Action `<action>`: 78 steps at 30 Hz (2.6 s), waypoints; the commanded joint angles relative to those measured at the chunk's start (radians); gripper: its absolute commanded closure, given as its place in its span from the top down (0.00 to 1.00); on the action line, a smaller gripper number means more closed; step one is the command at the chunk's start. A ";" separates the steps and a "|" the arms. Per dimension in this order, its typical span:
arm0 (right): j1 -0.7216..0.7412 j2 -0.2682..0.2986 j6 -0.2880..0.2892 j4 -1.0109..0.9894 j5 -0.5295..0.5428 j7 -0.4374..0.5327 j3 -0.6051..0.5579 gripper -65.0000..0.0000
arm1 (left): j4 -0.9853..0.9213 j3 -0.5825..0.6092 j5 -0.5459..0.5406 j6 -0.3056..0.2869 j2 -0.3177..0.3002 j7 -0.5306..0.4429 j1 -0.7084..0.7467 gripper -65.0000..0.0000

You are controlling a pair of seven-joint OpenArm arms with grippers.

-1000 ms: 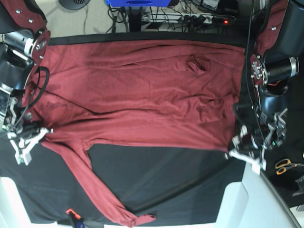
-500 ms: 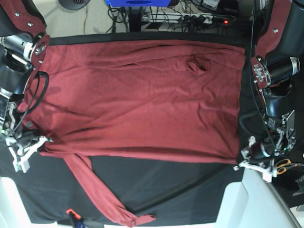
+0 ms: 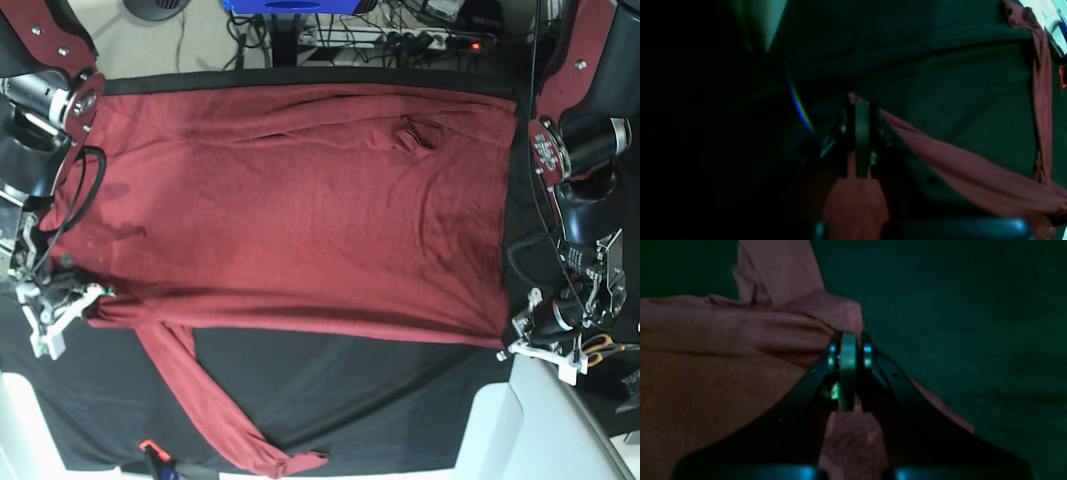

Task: Fold the T-shirt properly
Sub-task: 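Lift both side edges and fold the shirt body over toward the collar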

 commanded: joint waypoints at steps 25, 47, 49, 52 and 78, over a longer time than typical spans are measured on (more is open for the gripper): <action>0.028 0.015 -0.003 0.015 0.011 0.090 -0.112 0.01 | 0.201 0.004 -0.012 -0.006 -0.014 0.067 0.052 0.00; -0.004 0.041 -0.091 0.018 0.011 0.050 -0.121 0.01 | 0.407 -0.007 -0.014 -0.006 0.005 0.156 0.178 0.00; -0.004 0.039 -0.091 0.021 0.011 0.020 -0.121 0.01 | 0.444 -0.007 -0.014 -0.006 0.006 0.172 0.213 0.00; -0.007 0.039 -0.091 0.023 0.011 0.002 -0.121 0.01 | 0.481 -0.007 -0.014 -0.006 0.009 0.196 0.247 0.00; -0.196 0.032 -0.091 0.256 0.017 -0.142 -0.110 0.01 | 0.769 -0.010 -0.014 -0.006 0.032 0.281 0.526 0.00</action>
